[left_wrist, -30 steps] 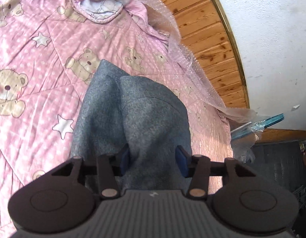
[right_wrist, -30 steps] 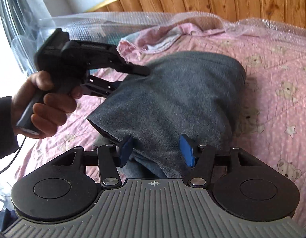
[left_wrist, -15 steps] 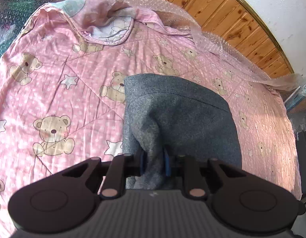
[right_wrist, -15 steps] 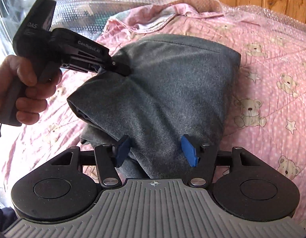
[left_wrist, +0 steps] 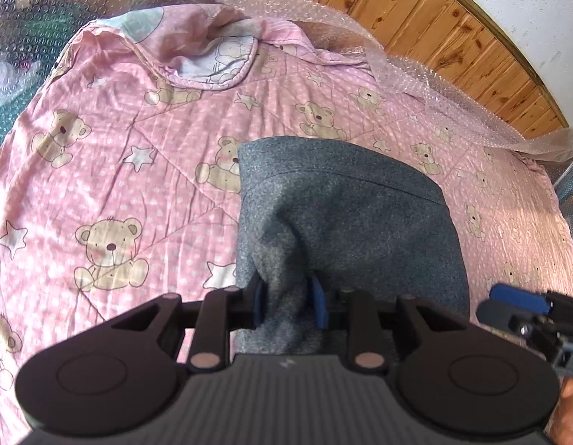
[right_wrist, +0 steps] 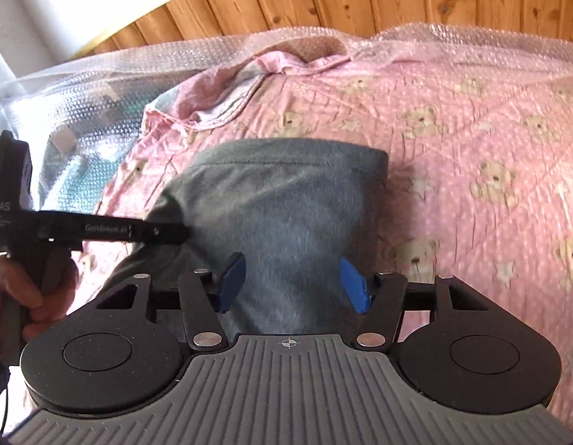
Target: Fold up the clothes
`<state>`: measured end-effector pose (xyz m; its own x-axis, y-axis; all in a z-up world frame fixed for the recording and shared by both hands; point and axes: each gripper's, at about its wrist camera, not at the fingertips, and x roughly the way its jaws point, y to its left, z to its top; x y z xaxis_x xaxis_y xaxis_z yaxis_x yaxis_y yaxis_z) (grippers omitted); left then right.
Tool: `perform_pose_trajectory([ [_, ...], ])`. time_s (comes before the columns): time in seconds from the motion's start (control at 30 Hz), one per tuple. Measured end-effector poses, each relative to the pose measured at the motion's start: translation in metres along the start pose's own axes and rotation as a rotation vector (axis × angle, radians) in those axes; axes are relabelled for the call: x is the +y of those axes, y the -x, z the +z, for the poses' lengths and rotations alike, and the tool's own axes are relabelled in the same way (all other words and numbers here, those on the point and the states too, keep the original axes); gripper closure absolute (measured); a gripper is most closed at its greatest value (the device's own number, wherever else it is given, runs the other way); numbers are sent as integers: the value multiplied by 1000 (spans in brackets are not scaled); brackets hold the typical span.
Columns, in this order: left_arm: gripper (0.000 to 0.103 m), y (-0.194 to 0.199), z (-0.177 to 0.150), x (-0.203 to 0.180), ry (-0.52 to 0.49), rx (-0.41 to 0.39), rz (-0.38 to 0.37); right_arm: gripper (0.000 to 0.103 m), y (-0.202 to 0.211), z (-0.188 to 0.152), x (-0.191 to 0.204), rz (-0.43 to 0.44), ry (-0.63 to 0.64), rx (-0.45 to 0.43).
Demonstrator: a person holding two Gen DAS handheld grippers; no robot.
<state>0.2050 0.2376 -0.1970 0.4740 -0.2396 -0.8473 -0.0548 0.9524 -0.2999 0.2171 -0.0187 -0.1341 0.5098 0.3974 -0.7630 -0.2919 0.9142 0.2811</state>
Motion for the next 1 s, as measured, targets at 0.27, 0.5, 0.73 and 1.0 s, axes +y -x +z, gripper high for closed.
perform_pose_trajectory([
  [0.27,73,-2,-1,-2,-3,10,6,70,-99,46,24,-138,133,159],
  [0.5,75,34,16,19,78,-98,-41,68,-28,21,43,-34,123,13],
  [0.73,68,-23,42,25,89,23,-77,68,-38,-73,63,-2,146,124],
  [1.0,47,-20,31,44,164,17,-109,23,13,-33,-23,-4,-187,-69],
])
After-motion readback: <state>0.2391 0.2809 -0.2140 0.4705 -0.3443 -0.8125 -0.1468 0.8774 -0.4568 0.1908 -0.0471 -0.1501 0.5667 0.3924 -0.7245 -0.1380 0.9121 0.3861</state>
